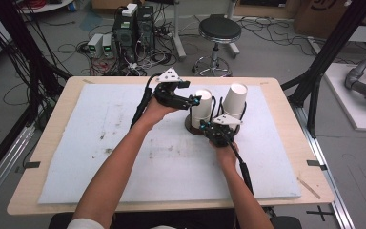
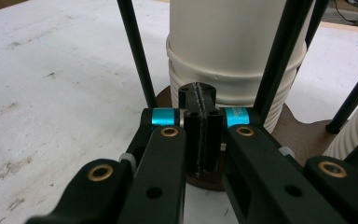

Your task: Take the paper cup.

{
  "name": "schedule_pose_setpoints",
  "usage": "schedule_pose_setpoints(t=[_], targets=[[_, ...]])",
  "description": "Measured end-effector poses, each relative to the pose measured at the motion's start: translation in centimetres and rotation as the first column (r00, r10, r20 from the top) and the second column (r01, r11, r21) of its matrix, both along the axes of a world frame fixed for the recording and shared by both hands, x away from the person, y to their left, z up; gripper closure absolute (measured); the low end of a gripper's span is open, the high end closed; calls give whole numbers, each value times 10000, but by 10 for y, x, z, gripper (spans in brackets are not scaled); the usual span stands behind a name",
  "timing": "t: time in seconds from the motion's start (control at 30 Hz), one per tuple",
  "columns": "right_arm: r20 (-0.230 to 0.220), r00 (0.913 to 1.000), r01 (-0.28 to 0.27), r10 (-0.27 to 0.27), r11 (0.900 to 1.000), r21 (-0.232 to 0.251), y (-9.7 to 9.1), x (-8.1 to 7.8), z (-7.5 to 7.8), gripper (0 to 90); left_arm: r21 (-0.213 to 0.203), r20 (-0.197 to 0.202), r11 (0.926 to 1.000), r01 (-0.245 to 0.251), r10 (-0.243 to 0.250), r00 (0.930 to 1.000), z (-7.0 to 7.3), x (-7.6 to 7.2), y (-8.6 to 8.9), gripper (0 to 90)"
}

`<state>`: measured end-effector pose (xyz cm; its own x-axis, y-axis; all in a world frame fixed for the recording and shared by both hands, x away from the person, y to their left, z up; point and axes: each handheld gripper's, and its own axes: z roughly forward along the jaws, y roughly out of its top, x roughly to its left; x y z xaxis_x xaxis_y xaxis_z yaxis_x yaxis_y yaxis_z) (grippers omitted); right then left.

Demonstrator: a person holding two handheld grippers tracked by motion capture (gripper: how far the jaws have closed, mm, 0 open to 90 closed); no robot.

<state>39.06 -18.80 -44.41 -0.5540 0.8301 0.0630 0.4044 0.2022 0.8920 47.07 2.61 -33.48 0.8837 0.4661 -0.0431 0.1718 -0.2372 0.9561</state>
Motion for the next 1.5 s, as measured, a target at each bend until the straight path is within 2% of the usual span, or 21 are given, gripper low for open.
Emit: schedule_pose_setpoints(t=[0.13, 0.37, 0.47, 0.6, 0.7, 0.83, 0.97, 1.13, 1.33, 1.5], targets=[[11, 10000, -43, 43, 10000, 12, 0, 0, 0, 900, 392, -307, 9992, -60, 72, 9995, -10, 10, -16, 199], [0, 10000, -63, 63, 10000, 26, -1, 1, 0, 900, 610, -530, 9981, -46, 79, 9986, -19, 14, -27, 199], [-27, 10000, -55, 55, 10000, 43, -1, 0, 0, 900, 672, -503, 9977, -56, 90, 9987, -20, 15, -28, 208], [-15, 10000, -70, 70, 10000, 53, -1, 1, 0, 900, 668, -433, 9978, -38, 67, 9990, -20, 15, -27, 261], [-12, 10000, -72, 72, 10000, 62, -1, 1, 0, 900, 744, -242, 9971, 188, -171, 9996, -19, 14, -27, 328], [-20, 10000, -85, 85, 9999, 64, -1, 1, 0, 900, 793, -181, 9967, 163, -149, 9997, -17, 13, -28, 335], [-16, 10000, -79, 79, 10000, 35, -1, 1, 0, 900, 641, -85, 9979, 106, -101, 9999, -13, 12, -26, 341], [-5, 10000, -52, 52, 10000, 15, 0, 1, 0, 900, 35, 168, 9999, -100, 100, 9998, -1, 10, -22, 345], [-39, 10000, -71, 71, 9999, 94, -1, 1, 0, 900, -165, 313, 9996, -243, 248, 9992, 14, 6, -17, 349], [-98, 9998, -169, 169, 9998, 40, -3, 0, 2, 898, -324, 561, 9987, -389, 406, 9976, 37, -2, -8, 354]])
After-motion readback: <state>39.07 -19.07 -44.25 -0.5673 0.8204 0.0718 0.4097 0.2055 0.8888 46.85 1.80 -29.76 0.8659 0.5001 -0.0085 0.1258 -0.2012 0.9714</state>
